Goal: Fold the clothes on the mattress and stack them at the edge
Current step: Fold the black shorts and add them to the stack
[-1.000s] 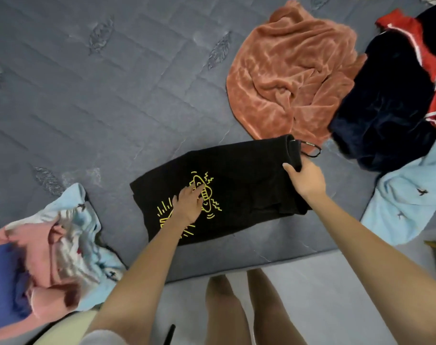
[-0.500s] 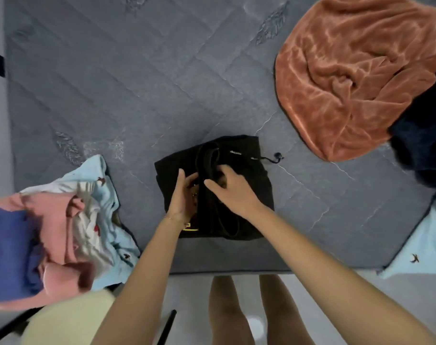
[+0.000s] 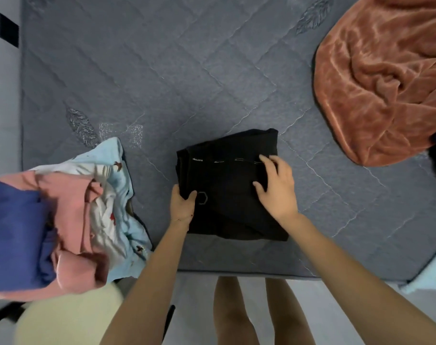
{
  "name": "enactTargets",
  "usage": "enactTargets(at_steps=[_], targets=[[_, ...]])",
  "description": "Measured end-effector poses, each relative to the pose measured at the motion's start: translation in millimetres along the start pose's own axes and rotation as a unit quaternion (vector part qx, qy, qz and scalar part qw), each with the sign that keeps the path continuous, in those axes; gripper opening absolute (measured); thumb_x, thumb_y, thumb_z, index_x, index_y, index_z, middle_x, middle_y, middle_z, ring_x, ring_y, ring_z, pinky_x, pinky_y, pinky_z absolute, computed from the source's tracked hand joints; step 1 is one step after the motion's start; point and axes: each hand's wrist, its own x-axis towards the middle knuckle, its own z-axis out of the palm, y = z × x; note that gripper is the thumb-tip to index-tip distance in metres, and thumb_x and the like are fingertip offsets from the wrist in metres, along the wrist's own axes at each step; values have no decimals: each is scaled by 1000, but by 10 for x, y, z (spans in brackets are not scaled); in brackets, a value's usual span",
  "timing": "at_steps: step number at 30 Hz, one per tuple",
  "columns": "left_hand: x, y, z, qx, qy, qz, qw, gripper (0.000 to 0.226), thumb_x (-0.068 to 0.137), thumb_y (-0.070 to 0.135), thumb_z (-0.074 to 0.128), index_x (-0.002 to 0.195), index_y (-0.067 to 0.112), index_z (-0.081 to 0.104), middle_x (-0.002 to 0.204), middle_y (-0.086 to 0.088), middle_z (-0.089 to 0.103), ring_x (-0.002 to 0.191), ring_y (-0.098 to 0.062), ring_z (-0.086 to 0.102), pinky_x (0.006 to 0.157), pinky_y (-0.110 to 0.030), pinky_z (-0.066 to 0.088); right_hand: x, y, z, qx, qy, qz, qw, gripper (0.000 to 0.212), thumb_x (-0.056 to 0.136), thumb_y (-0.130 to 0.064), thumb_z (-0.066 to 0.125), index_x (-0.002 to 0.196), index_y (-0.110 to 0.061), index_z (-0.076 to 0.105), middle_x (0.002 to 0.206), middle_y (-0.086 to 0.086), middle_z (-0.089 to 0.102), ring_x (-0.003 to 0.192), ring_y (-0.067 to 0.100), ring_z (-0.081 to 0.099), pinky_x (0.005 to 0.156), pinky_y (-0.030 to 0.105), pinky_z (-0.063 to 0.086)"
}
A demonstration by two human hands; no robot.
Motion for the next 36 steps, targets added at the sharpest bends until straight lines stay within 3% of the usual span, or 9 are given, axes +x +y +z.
enactTargets(at_steps=[4, 9, 12, 16, 19, 22, 25, 31, 36], targets=[[-116, -17, 17, 151, 122, 147, 970, 58, 95, 9, 52, 147, 11, 28, 146, -16, 33, 136, -28, 33, 114, -36, 27, 158, 93, 56, -111, -138, -6, 984, 67, 97, -40, 49, 153, -31, 14, 162, 4, -3, 149, 26, -7, 119, 44, 4], [-105, 20, 135, 471, 30, 409, 781, 60, 98, 32, 38, 153, 26, 14, 161, -10, 10, 148, -27, 3, 117, -50, 0, 209, 152, 210, -212, -249, -7, 945, 62, 102, -48, 28, 153, -32, -2, 161, 3, -17, 147, 26, -18, 119, 48, -7], [-41, -18, 266, 598, -53, 410, 686, 59, 100, 40, 30, 154, 26, 7, 162, -4, 7, 149, -24, -1, 115, -53, -8, 201, 145, 241, -223, -248, -5, 943, 62, 101, -50, 25, 153, -33, -4, 161, 3, -18, 147, 26, -19, 117, 49, -10], [47, -86, 396, 667, -71, 327, 665, 62, 101, 48, 18, 152, 25, -8, 162, 0, -6, 148, -22, -12, 111, -54, -17, 151, 177, 260, -236, -246, -9, 940, 61, 101, -52, 21, 153, -32, -5, 161, 2, -18, 147, 24, -20, 117, 49, -11], [51, -25, 399, 643, -83, 331, 685, 61, 102, 46, 22, 153, 24, -2, 162, 0, 0, 148, -21, -9, 113, -53, -15, 100, 212, 244, -174, -185, -14, 967, 56, 102, -46, 30, 154, -28, 15, 162, 3, -1, 149, 21, -8, 118, 44, -9], [-14, 30, 274, 554, -68, 378, 739, 51, 102, 33, 36, 150, 21, 25, 152, 1, 35, 146, -19, 17, 116, -50, -8, -3, 243, 166, -75, -48, -22, 996, 45, 100, -32, 47, 142, -16, 46, 149, 7, 39, 140, 24, 28, 117, 39, 7], [-104, -13, 100, 476, -34, 397, 784, 40, 99, 18, 45, 139, 14, 47, 129, -4, 60, 135, -21, 41, 118, -48, -2, -183, 312, 137, -13, 32, 5, 999, 44, 96, -27, 57, 137, -13, 51, 135, 8, 49, 126, 26, 40, 109, 37, 26], [-180, -214, -132, 434, -43, 433, 789, 48, 98, 5, 45, 145, 16, 40, 154, -4, 33, 146, -20, 17, 120, -47, -1, -445, 482, 224, 246, -38, 290, 924, 80, 81, -47, 71, 145, -15, 35, 144, 8, 38, 136, 22, 36, 114, 45, 31], [-255, -309, -95, 225, 16, 141, 964, 64, 99, 22, 49, 151, 5, 17, 156, -14, 24, 144, -25, 23, 120, -39, 18, -501, 562, 294, 322, -60, 347, 879, 62, 78, -36, 78, 126, -8, 51, 126, 5, 58, 119, 24, 55, 101, 35, 45]])
